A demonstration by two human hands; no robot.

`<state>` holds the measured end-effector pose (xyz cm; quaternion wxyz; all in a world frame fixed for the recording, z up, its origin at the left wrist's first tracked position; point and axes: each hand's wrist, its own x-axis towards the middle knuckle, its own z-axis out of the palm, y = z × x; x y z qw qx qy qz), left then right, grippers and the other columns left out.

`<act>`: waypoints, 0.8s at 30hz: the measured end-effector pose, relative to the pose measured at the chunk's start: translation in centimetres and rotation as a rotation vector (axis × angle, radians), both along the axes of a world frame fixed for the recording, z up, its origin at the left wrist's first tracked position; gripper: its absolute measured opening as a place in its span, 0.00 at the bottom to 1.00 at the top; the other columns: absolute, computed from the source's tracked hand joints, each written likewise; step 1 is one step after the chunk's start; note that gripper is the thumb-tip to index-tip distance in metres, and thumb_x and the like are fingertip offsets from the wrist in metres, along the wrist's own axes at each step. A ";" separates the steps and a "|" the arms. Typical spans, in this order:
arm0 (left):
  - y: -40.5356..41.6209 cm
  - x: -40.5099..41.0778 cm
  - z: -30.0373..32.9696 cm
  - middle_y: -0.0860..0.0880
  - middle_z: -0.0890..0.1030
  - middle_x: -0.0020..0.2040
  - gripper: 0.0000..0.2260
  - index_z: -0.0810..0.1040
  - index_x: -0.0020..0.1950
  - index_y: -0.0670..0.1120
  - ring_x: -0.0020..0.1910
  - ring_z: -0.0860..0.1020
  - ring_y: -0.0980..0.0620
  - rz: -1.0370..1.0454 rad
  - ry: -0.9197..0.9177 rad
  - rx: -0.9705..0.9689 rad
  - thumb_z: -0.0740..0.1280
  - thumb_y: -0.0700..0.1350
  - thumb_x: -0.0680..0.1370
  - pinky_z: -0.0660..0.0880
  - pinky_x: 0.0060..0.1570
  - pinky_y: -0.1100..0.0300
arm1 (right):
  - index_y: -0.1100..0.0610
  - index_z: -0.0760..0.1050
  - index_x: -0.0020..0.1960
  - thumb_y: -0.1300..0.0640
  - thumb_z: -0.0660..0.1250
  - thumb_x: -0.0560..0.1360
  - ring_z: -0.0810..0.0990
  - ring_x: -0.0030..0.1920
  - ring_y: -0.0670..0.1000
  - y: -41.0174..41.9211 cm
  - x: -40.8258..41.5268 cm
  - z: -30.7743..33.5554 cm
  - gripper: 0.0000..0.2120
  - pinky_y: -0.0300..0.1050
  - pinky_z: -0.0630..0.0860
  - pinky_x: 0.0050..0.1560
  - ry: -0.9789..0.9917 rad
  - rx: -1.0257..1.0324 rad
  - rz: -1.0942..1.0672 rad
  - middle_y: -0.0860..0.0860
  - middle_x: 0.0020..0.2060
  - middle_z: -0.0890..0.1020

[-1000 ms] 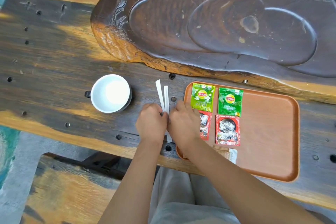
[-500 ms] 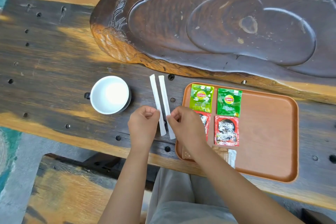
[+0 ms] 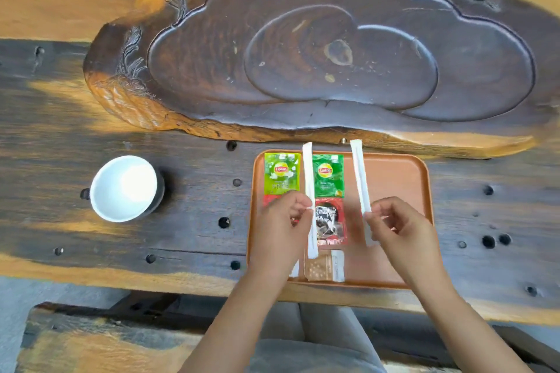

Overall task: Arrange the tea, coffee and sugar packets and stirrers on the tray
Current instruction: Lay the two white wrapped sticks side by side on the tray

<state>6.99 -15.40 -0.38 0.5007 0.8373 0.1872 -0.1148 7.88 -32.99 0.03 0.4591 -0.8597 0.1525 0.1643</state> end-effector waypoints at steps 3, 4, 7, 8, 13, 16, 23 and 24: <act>-3.5 0.3 -0.7 0.54 0.79 0.34 0.06 0.80 0.43 0.44 0.32 0.75 0.62 -0.163 -0.028 0.048 0.67 0.35 0.72 0.74 0.38 0.66 | 0.47 0.74 0.36 0.59 0.68 0.72 0.78 0.32 0.51 -2.8 -0.5 -0.4 0.10 0.52 0.75 0.37 0.018 -0.041 -0.102 0.42 0.36 0.80; -4.6 0.3 -1.0 0.51 0.81 0.36 0.05 0.80 0.44 0.44 0.34 0.77 0.60 -0.203 -0.034 0.058 0.67 0.36 0.72 0.76 0.40 0.62 | 0.48 0.74 0.36 0.59 0.68 0.72 0.78 0.32 0.51 -3.5 -0.6 -0.5 0.10 0.52 0.75 0.37 0.022 -0.056 -0.122 0.42 0.36 0.80; -7.5 0.3 -2.3 0.46 0.83 0.43 0.06 0.80 0.46 0.45 0.42 0.79 0.49 -0.279 0.030 0.061 0.65 0.38 0.72 0.77 0.44 0.53 | 0.50 0.75 0.37 0.59 0.68 0.73 0.78 0.31 0.48 -4.6 -0.8 -0.9 0.08 0.50 0.76 0.37 0.063 -0.090 -0.140 0.45 0.32 0.81; -8.2 0.3 -2.6 0.45 0.82 0.43 0.06 0.79 0.47 0.44 0.43 0.79 0.48 -0.310 0.066 0.061 0.65 0.38 0.73 0.76 0.45 0.52 | 0.52 0.75 0.37 0.59 0.68 0.73 0.78 0.31 0.48 -4.9 -0.9 -1.1 0.07 0.51 0.77 0.37 0.085 -0.103 -0.131 0.48 0.29 0.80; -9.3 0.1 -3.4 0.44 0.82 0.44 0.06 0.77 0.50 0.46 0.43 0.79 0.45 -0.450 0.135 0.145 0.64 0.41 0.75 0.77 0.44 0.53 | 0.53 0.76 0.36 0.59 0.68 0.72 0.80 0.36 0.53 -6.1 -1.2 -2.4 0.07 0.44 0.73 0.36 0.146 -0.154 -0.077 0.51 0.31 0.82; -9.2 0.0 -3.2 0.45 0.82 0.47 0.11 0.74 0.57 0.47 0.46 0.79 0.45 -0.512 0.078 0.239 0.63 0.42 0.76 0.73 0.40 0.56 | 0.52 0.77 0.37 0.58 0.68 0.72 0.80 0.36 0.51 -6.6 -1.4 -2.8 0.05 0.38 0.70 0.34 0.179 -0.179 -0.059 0.48 0.31 0.82; -8.4 0.7 -2.2 0.47 0.81 0.51 0.19 0.65 0.69 0.49 0.46 0.80 0.45 -0.650 -0.029 0.448 0.61 0.45 0.78 0.72 0.38 0.56 | 0.55 0.79 0.45 0.54 0.70 0.70 0.79 0.40 0.56 -7.8 -2.0 -2.3 0.05 0.46 0.74 0.33 -0.021 -0.624 0.130 0.50 0.39 0.82; -8.2 0.8 -1.9 0.47 0.81 0.50 0.19 0.67 0.68 0.48 0.46 0.80 0.46 -0.644 -0.073 0.459 0.62 0.45 0.77 0.73 0.38 0.56 | 0.56 0.79 0.47 0.56 0.72 0.69 0.80 0.42 0.58 -8.1 -2.0 -2.4 0.08 0.48 0.75 0.34 -0.106 -0.664 0.175 0.52 0.42 0.82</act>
